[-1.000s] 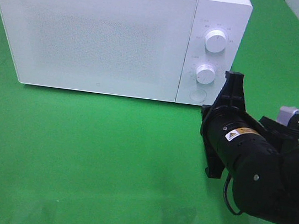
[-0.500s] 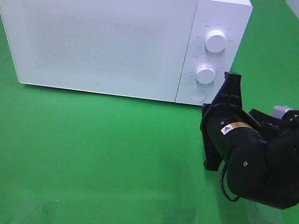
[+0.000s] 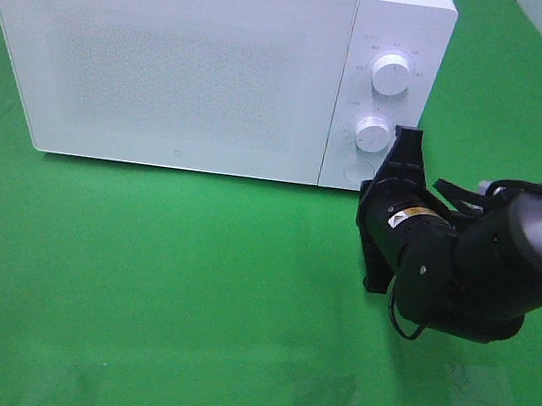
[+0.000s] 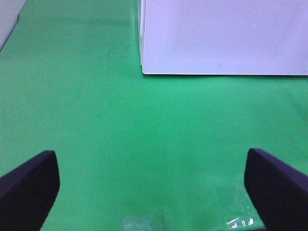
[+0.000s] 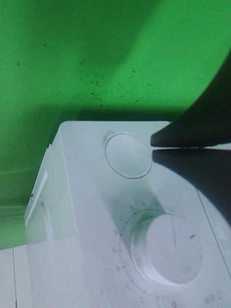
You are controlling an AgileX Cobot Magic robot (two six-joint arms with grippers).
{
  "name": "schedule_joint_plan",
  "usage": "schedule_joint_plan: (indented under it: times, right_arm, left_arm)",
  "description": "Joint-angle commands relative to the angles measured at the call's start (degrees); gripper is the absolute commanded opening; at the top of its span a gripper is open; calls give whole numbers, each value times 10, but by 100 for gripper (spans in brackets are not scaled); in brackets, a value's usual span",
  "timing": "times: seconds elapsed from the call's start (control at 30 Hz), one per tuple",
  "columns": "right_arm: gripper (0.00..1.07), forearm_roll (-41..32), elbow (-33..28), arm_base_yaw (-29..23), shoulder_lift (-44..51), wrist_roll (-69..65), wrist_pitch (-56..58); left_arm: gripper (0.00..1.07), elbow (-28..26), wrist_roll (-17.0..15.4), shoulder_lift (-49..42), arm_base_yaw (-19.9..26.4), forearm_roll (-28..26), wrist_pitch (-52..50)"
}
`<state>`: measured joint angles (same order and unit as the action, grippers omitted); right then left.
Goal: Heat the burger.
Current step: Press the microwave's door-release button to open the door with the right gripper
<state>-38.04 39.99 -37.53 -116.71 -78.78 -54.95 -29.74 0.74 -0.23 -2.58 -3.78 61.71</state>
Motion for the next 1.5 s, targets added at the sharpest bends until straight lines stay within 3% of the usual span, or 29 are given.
schedule_joint_plan:
  times: [0.03,0.9,1.27,1.5]
  right_arm:
    - [0,19,23,9,-19,-18,5]
    - [0,35,112,60,-74,-10,25]
    - [0,34,113,60,-74,-62,-80]
    - [0,27,159,60,-83,-57,-92]
  left_arm:
    - [97,2,-1,-9,3,-5,-5]
    - [97,2,-1,-9,3,-5,-5]
    - [97,2,-1,-9,3,-5,-5]
    - [97,2,-1,-9,3,-5,-5]
